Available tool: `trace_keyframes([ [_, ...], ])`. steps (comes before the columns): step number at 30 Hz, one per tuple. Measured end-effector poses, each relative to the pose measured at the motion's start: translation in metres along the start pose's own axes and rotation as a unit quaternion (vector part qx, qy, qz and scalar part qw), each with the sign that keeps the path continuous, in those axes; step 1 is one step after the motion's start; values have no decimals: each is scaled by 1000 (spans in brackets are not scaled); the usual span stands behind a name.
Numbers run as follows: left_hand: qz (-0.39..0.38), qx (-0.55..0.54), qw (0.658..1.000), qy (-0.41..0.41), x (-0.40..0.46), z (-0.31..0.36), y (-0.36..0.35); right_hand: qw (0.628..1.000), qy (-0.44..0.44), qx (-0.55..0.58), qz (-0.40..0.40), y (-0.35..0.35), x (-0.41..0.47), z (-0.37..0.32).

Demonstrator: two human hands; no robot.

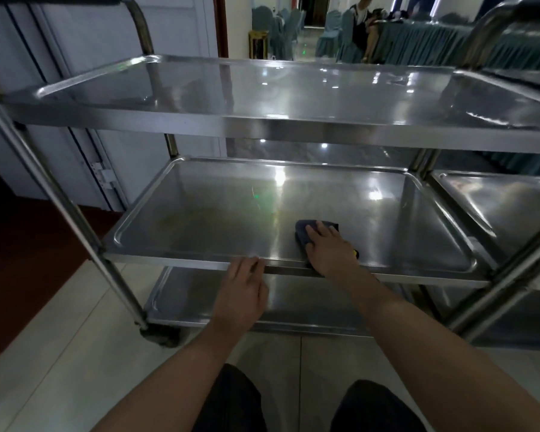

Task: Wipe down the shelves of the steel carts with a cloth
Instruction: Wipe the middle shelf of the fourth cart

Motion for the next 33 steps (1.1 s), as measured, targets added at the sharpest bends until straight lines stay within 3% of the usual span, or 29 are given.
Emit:
trace_keyframes([
  [10,83,-30,995,-40,-3,-10,-25,997,-60,38,37,11,103,26],
  [16,95,-24,993,-60,-6,-14,-35,998,-59,36,11,8,129,-10],
  [33,76,38,992,-92,3,5,-5,998,25,31,43,-14,14,-35],
])
Point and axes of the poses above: each hand's wrist, its own x-axis towards the middle knuckle, its own y-axis out of the back of the hand, z = x × y, the point moved 5 cm from there along x, towards the middle knuckle
